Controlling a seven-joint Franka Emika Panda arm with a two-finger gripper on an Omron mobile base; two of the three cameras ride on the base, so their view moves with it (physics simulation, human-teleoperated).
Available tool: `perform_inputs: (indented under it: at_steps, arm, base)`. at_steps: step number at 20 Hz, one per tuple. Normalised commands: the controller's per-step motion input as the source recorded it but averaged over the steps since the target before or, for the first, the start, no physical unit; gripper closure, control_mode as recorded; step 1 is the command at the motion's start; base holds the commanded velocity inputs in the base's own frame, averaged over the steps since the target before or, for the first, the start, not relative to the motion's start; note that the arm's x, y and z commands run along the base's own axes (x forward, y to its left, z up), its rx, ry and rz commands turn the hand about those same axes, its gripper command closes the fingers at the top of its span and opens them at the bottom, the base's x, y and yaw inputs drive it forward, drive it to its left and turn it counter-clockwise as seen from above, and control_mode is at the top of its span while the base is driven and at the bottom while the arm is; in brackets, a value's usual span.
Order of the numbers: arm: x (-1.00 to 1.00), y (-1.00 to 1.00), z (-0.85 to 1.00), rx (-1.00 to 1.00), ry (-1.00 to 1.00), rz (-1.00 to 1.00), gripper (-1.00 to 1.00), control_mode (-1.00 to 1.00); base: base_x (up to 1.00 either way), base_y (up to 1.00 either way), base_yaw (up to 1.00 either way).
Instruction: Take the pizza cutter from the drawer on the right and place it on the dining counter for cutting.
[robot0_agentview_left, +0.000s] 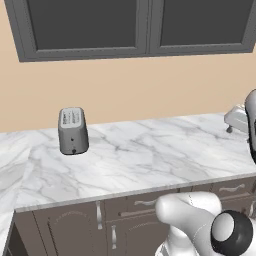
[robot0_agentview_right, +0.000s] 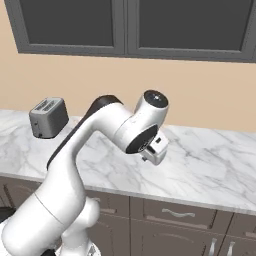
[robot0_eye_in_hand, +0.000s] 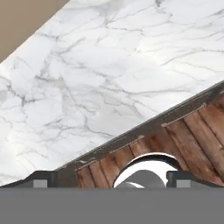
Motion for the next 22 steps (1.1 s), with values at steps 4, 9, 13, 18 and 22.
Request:
perform_inputs:
  at_steps: [4,9,13,18,22]
  arm:
    - [-0.2,-0.51,-0.31,0.19,-0.05,-0.44,-1.0,-1.0]
    - [-0.04,-0.56,-0.4,0.19,-0.08,-0.42,-1.0,-1.0]
    - [-0.22,-0.67,-0.48,0.18,-0.07,-0.38,-1.0,-1.0]
    - [-0.07,-0.5,-0.4,0.16,-0.05,-0.38,-1.0,-1.0]
    - [-0.04,-0.38,-0.48,0.12,-0.07,-0.37,-1.0,-1.0]
  base:
    - [0.0,0.0,0.0]
    - [0.0,0.0,0.0]
    - [0.0,0.0,0.0]
    - [0.0,0.0,0.0]
    - [0.0,0.0,0.0]
